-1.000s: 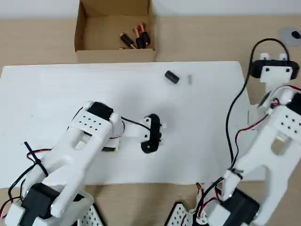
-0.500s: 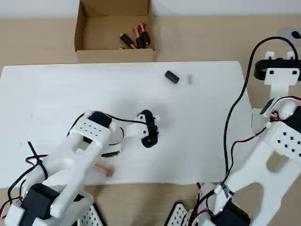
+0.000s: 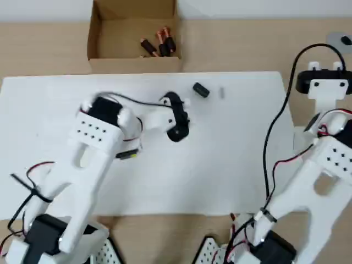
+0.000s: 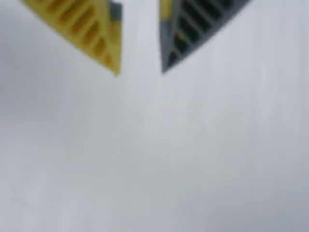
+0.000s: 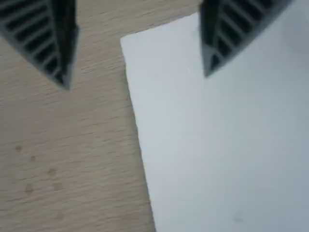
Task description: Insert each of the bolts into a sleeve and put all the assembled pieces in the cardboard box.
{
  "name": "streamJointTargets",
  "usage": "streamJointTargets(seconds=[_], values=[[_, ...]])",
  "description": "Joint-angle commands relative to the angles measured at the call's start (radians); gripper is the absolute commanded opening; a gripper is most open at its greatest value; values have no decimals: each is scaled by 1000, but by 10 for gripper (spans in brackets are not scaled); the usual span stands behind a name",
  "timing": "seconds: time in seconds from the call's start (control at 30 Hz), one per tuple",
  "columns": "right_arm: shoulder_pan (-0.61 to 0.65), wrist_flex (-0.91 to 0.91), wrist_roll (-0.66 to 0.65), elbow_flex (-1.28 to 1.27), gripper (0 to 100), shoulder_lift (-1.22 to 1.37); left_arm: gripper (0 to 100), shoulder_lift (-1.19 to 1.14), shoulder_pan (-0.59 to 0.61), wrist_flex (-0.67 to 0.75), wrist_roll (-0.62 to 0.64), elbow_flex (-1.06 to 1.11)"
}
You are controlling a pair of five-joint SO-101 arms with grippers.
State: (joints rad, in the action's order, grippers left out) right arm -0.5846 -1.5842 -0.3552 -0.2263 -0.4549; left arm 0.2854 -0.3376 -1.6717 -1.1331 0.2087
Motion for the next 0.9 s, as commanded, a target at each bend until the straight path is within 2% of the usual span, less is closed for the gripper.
streamJointTargets(seconds=[0.0, 0.2, 0.4, 0.47, 0.57, 0.7, 0.77, 0.87], values=[[-15, 2, 0, 7, 217, 12, 70, 13, 40, -81, 114, -123], [-8, 3, -3, 8, 217, 15, 71, 13, 114, -81, 437, -60], [-1, 25, -8, 4, 217, 10, 69, 10, 158, -78, 595, 54], [31, 20, -8, 4, 217, 8, 68, 16, 163, -78, 712, 57], [142, 21, -8, 8, 217, 8, 67, 53, 207, -49, 885, 8], [389, 98, -14, 10, 217, 16, 68, 312, 261, 18, 973, -95], [486, 207, -49, 7, 217, 22, 70, 437, 236, 51, 1017, -48], [567, 338, -64, 2, 217, 65, 71, 559, 229, 147, 1079, 157]])
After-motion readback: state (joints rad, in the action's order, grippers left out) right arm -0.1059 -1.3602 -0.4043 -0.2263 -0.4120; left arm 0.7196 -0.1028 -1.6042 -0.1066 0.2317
